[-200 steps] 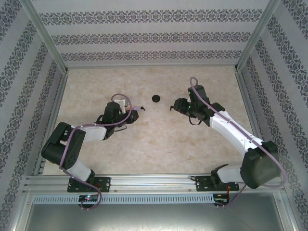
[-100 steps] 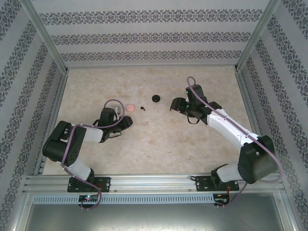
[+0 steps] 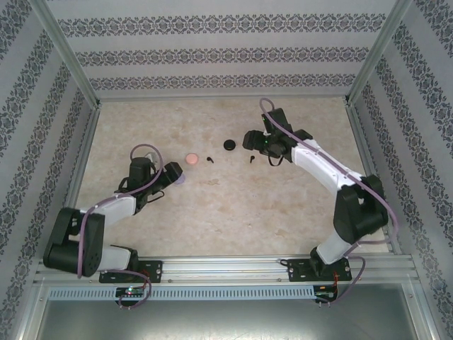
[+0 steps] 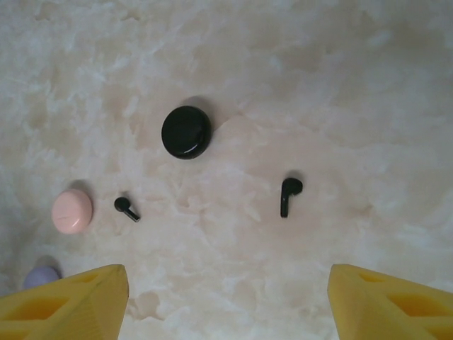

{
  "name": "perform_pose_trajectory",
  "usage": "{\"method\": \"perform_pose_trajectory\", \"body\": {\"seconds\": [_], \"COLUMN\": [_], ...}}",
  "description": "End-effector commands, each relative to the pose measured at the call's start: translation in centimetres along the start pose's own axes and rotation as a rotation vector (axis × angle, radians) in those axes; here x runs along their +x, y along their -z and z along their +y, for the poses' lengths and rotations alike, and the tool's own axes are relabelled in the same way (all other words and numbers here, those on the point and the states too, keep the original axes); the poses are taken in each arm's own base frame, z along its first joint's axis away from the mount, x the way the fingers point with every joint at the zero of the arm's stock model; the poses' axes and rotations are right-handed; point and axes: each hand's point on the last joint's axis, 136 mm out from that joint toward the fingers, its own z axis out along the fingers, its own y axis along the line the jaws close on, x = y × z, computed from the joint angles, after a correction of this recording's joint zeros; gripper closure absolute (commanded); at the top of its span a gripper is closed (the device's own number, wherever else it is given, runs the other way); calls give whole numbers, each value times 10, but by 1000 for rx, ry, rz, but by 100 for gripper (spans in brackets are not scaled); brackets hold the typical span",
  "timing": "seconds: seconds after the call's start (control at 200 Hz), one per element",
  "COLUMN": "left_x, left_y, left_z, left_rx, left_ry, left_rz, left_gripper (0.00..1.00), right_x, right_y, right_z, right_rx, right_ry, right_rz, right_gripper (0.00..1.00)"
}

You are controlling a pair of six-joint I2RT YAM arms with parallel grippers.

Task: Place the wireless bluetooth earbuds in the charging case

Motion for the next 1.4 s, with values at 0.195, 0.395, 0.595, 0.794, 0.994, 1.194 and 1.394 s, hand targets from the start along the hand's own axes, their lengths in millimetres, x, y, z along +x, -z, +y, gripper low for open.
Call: {"method": "perform_pose_trajectory", "body": {"seconds": [0.195,0.395,0.595,0.794,0.994,1.194,1.394], "left_x": [-56,-96,-121,-135,-147,-153,-154], "left_y": [27,30,23,24,32,37,39], "left_z": [-35,-53,-70,-84,-95,-100,-105], "left_rx": [-13,-40,30,91,161,200,215], "left_ry": [-139,-225,-208,-199,-180,-131,-112], "left_rz": [-85,-170,-218,-216,-231,-252,-245], "left_gripper": [0,1,1,1,1,1,1], "right_x": [-13,-17,-16,-13,-7,-2,0], "right_y": [-59,-98,-125,-145,-158,-168,-176], "right_z": [19,32,49,44,33,26,25], "right_rx": [140,186,181,208,252,256,236], "right_ry": [188,268,450,526,544,520,490], "right_rz": [98,153,180,211,242,258,264], "right_gripper": [25,24,22,22,24,28,33]}}
